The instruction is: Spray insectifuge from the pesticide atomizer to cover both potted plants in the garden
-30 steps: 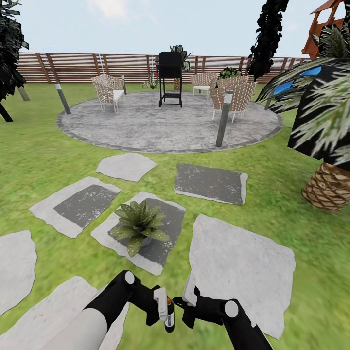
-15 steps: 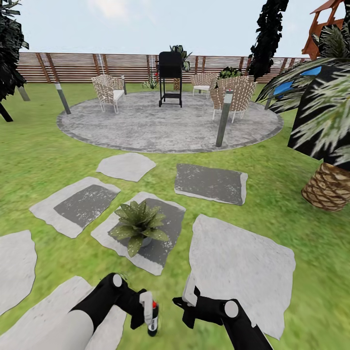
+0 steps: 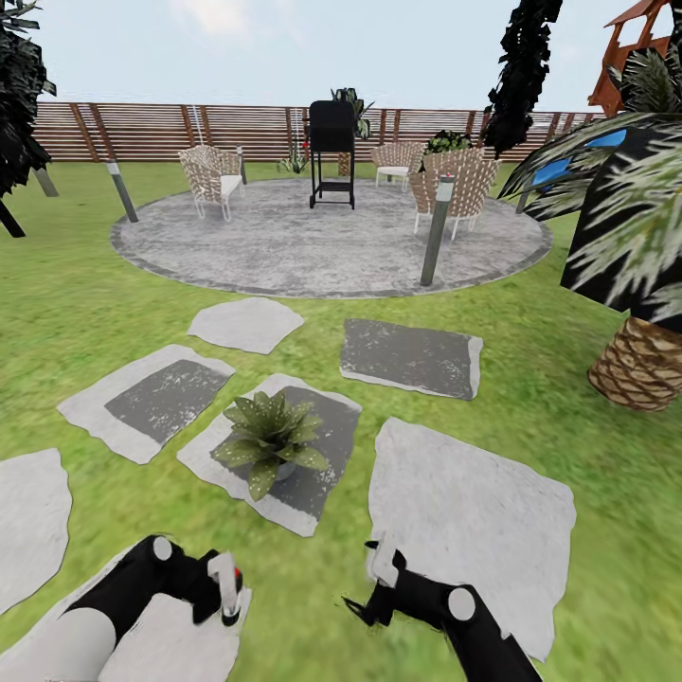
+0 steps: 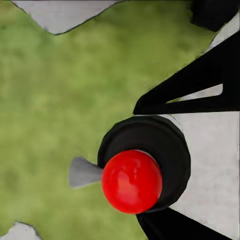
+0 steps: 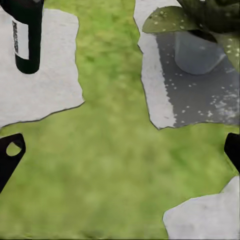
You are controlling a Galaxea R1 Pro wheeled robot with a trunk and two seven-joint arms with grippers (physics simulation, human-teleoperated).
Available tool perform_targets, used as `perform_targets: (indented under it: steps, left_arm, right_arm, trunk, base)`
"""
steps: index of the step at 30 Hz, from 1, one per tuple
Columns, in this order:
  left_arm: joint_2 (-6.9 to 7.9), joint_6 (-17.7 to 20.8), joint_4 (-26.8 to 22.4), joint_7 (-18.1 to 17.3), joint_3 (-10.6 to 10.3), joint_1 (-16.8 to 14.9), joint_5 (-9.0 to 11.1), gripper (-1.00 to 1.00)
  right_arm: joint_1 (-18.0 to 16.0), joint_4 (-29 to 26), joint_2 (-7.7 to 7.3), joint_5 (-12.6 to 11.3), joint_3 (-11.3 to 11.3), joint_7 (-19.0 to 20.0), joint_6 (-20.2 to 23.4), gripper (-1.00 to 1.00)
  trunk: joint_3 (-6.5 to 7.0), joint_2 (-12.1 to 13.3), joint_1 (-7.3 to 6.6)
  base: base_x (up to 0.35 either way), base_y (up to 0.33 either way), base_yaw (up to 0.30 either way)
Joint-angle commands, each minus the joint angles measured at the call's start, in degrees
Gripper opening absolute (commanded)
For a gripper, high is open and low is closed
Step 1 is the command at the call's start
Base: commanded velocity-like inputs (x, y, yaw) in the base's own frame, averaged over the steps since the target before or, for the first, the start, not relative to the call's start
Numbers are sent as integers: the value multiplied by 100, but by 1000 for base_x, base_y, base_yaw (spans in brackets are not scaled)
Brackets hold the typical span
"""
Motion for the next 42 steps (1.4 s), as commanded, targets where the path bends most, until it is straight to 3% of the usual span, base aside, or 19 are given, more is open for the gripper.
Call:
perform_targets:
  steps: [1, 2, 4, 5, 6, 7, 9, 10, 13, 14, 16, 17, 19, 24, 33, 36, 39, 42]
  left_arm:
    - [19, -47, 100, 297, 223, 27, 22, -100]
    - [29, -57, 287, 768, 602, 82, 103, -100]
    - [32, -74, 527, 1369, 1181, 133, 240, -100]
    - [32, -83, 692, 1742, 1626, 152, 367, -100]
    - [32, -96, 792, 1948, 1918, 159, 461, -100]
    - [26, -179, 937, 2219, 2334, 181, 621, -100]
    - [1, -421, 1077, 2571, 2829, 271, 848, -100]
    - [-18, -655, 1123, 2900, 3149, 396, 1011, -100]
    - [-76, -1110, 1165, 3731, 3681, 670, 1404, -100]
    - [-135, -1301, 1177, 4116, 3857, 804, 1640, -100]
    - [-192, -1527, 1182, 4533, 3968, 1013, 1916, -100]
    - [-218, -1741, 1180, 4812, 4013, 1201, 2064, -100]
    - [-228, -1878, 1187, 4967, 4045, 1341, 2141, -100]
    - [-299, -1936, 1332, 5054, 4093, 1480, 2239, -100]
    - [-329, -1944, 1560, 5056, 4087, 1490, 2234, -100]
    - [-329, -1940, 1565, 5306, 4102, 1490, 2241, -100]
    - [-339, -1953, 1575, 5830, 4088, 1490, 2232, -100]
    - [-366, -1945, 1584, 5962, 4050, 1490, 2203, -100]
  right_arm:
    - [-2, 93, -109, 55, -5, -318, -45, 100]
    - [0, 385, -285, 35, -4, -812, -51, 100]
    - [0, 960, -436, 18, -15, -1536, -62, 100]
    - [2, 1473, -491, 12, -70, -2244, -76, 100]
    - [3, 1821, -512, 10, -137, -2791, -100, 100]
    - [1, 2338, -528, 3, -254, -3677, -177, 100]
    - [1, 3017, -536, -10, -388, -4804, -432, 100]
    - [0, 3493, -538, -26, -456, -5512, -790, 100]
    - [4, 4277, -549, -207, -600, -6493, -1764, 100]
    - [9, 4554, -581, -422, -702, -6757, -2207, 100]
    - [12, 4770, -670, -781, -785, -6921, -2604, 100]
    - [15, 4854, -723, -1106, -819, -6987, -2785, 100]
    - [15, 4884, -744, -1315, -835, -7014, -2870, 100]
    - [15, 4880, -703, -1435, -859, -7042, -2916, 100]
    - [15, 4888, -689, -1444, -871, -7044, -2919, 100]
    - [16, 4893, -697, -1448, -877, -7044, -2920, 100]
    - [16, 4910, -702, -1475, -878, -7044, -2920, 100]
    - [15, 4929, -694, -1606, -871, -7038, -2920, 100]
  trunk:
    - [-5, -2, -1]
    - [-5, -2, -1]
    - [-5, -2, -1]
    - [-5, -2, -1]
    - [-5, -2, -1]
    - [-5, -2, -1]
    - [-5, -2, -1]
    - [-5, -2, -1]
    - [-5, -2, -1]
    - [-5, -2, -1]
    - [-5, -2, -1]
    - [-5, -2, -1]
    - [-5, -2, -1]
    - [-5, -2, -1]
    - [1, -2, -1]
    - [14, -2, -1]
    - [26, -2, -1]
    - [37, -2, -1]
  base:
    - [0, 0, 0]
    - [0, 0, 0]
    - [0, 0, 0]
    - [0, 0, 0]
    - [0, 0, 0]
    - [0, 0, 0]
    - [0, 0, 0]
    - [0, 0, 0]
    - [0, 0, 0]
    - [0, 0, 0]
    - [0, 0, 0]
    - [0, 0, 0]
    - [0, 0, 0]
    - [0, 0, 0]
    - [0, 0, -29]
    - [0, 0, -220]
    - [0, 0, -264]
    - [0, 0, -278]
